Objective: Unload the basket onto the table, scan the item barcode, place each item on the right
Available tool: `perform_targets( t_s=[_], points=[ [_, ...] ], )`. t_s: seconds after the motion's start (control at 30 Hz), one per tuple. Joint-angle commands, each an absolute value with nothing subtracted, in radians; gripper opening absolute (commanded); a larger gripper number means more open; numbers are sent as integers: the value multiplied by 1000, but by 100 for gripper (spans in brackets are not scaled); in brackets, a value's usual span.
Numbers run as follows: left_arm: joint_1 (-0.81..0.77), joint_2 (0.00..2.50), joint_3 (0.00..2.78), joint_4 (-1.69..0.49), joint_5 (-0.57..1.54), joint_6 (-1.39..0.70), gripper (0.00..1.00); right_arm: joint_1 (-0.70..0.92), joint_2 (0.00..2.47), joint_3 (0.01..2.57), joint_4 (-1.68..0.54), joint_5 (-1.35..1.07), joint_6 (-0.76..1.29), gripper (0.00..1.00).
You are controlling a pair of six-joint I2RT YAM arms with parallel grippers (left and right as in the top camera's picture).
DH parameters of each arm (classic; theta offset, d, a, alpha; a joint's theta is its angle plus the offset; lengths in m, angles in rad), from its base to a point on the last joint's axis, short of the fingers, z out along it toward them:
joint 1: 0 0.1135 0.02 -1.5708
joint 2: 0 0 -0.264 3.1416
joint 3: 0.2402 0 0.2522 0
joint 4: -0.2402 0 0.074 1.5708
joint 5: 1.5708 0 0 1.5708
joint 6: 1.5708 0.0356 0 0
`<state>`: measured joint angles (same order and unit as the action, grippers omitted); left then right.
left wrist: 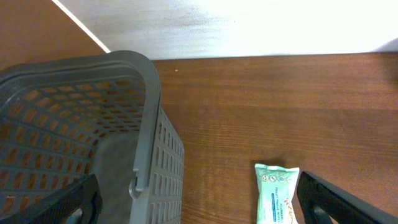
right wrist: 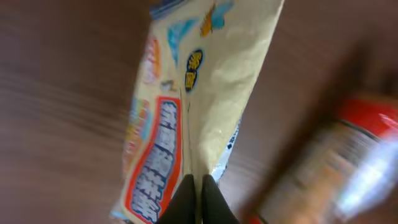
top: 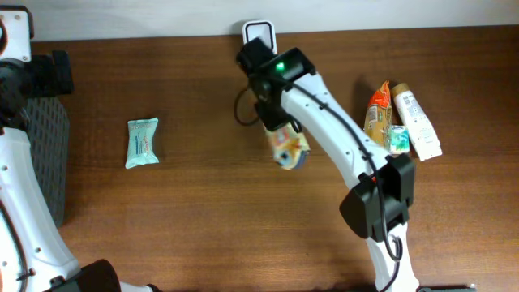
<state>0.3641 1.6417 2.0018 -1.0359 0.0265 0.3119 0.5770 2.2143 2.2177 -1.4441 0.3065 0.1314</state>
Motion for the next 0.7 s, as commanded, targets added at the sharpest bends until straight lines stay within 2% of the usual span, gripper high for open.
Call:
perform_targets(
  t_s=[0.0,0.07,0.17,0.27,0.3,0.37,0.5,0.67],
  points=[
    [366,1630,2013,-1036,31,324,99,643,2271,2221,-1500,694,289,4],
    [366,1630,2013,-1036,31,324,99,645,2352,2209,-1534,776,376,4],
    [366,1630,2013,-1036,31,323,99,693,2445,2209,-1520,704,376,4],
    [366,1630,2013,-1036,31,324,99,787,2447,2209,-1386,646,371,6],
    [366,1630,2013,-1036,31,323,99,791,2447,2209,-1383,636,361,15],
    [366,1630,2013,-1036,31,323,99,783,2447,2209,-1385,595,276,76],
    [366,1630,2013,-1036,31,324,99,777,2487,2209,-1391,511,263,82],
    [366,1630,2013,-1036,31,323,99,699,2548,2208,-1497,574,350,79]
  ],
)
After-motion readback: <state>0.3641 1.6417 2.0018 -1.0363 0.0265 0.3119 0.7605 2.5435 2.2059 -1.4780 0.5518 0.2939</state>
